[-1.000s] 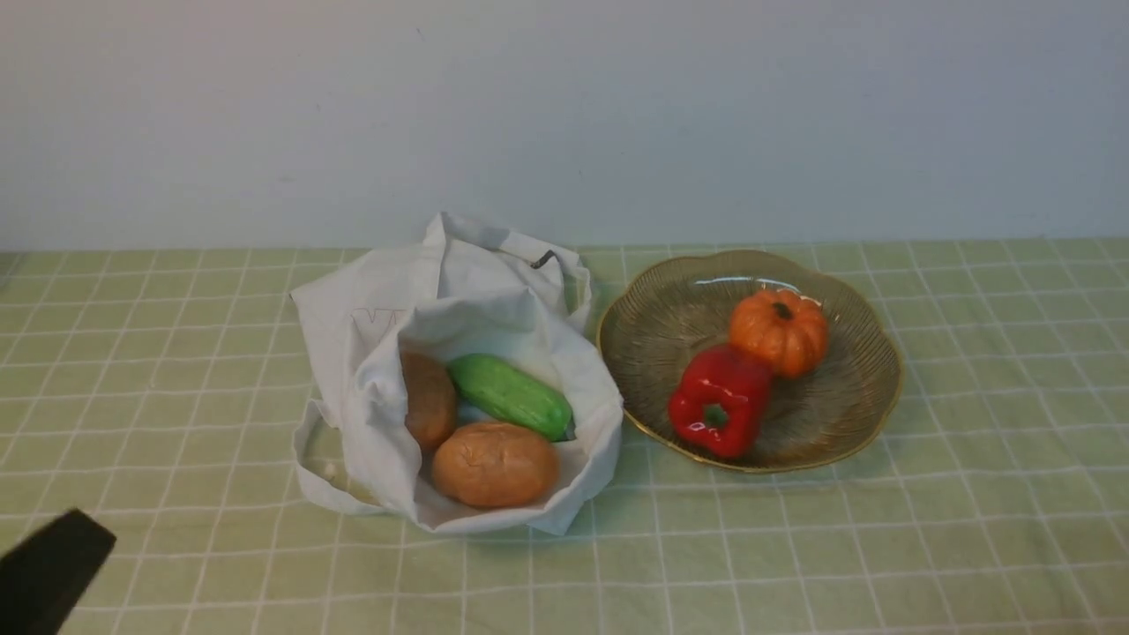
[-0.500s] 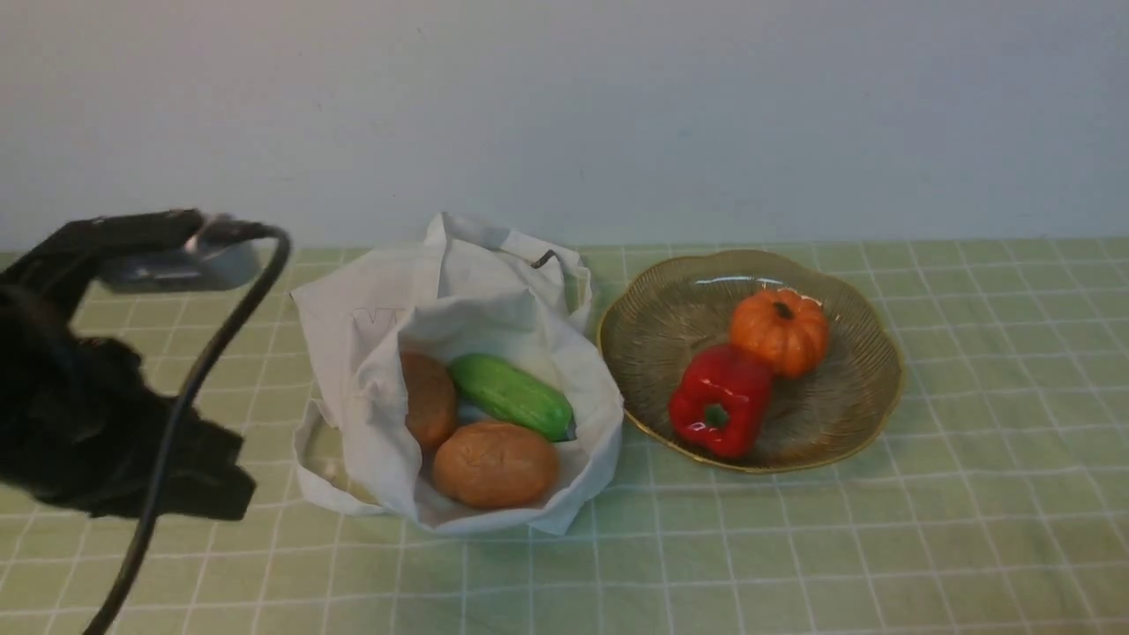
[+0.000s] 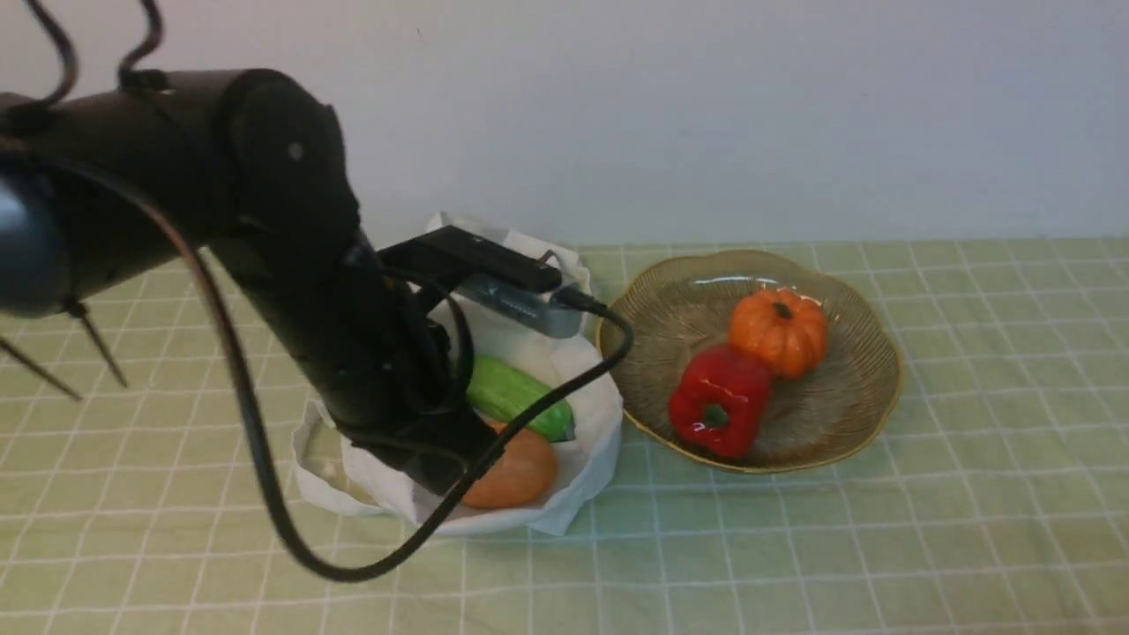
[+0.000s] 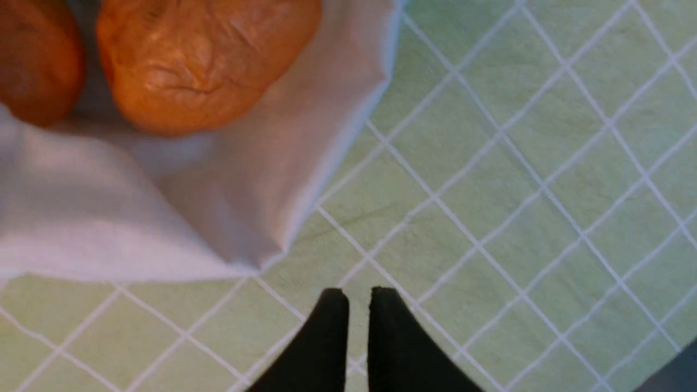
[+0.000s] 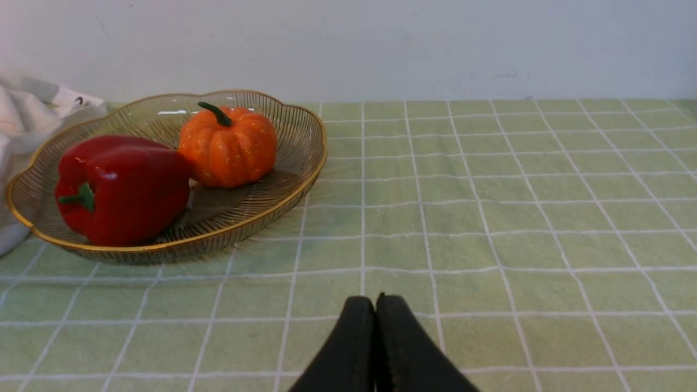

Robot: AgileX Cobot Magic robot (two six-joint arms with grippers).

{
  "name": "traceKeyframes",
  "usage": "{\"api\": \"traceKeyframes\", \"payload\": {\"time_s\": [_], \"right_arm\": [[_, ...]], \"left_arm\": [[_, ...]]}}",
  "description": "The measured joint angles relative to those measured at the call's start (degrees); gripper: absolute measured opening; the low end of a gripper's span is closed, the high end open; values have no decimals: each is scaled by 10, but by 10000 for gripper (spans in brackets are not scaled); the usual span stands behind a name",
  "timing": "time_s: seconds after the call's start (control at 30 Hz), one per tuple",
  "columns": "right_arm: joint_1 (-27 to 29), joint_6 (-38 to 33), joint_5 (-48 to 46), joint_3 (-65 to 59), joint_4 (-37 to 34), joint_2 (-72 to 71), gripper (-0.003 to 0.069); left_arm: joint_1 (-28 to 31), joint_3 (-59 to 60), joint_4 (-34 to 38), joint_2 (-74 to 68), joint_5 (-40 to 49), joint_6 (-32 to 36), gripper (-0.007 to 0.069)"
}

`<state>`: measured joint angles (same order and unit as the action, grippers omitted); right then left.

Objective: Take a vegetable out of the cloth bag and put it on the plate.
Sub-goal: Use the left arm to grab a potato from the bag

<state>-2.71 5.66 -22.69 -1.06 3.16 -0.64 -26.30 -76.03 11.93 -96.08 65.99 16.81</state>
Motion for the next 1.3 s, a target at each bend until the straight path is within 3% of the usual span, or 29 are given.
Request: {"api": "traceKeyframes", "payload": {"time_s": [0.07, 0.2, 0.23, 0.27, 0.37, 0.5, 0.63, 0.77, 0.9, 1.17, 1.3], "right_arm": [[0, 0, 0, 0, 0, 0, -15], [0, 0, 0, 0, 0, 0, -15], [0, 0, 0, 0, 0, 0, -15], [0, 0, 0, 0, 0, 0, -15], [0, 0, 0, 0, 0, 0, -15], [0, 0, 0, 0, 0, 0, -15], [0, 0, 0, 0, 0, 0, -15], [0, 0, 0, 0, 0, 0, -15], [0, 0, 0, 0, 0, 0, -15], [0, 0, 0, 0, 0, 0, -15], [0, 0, 0, 0, 0, 0, -15]], "left_arm": [[-1, -13, -10, -16, -2, 0, 110], [-1, -42, -43, -67, -19, 23, 311], [-1, -42, -43, -69, -20, 23, 321], [-1, -44, -45, -82, -34, 44, 398], [-1, -46, -42, -108, -53, 81, 519], [-1, -46, -33, -133, -71, 131, 610], [-1, -46, -24, -148, -93, 163, 614], [-1, -46, -22, -166, -151, 173, 515], [-1, -51, -21, -171, -154, 169, 391], [-1, -101, -38, -153, -72, 122, 391], [-1, -188, -50, -118, -31, 44, 386]]}}
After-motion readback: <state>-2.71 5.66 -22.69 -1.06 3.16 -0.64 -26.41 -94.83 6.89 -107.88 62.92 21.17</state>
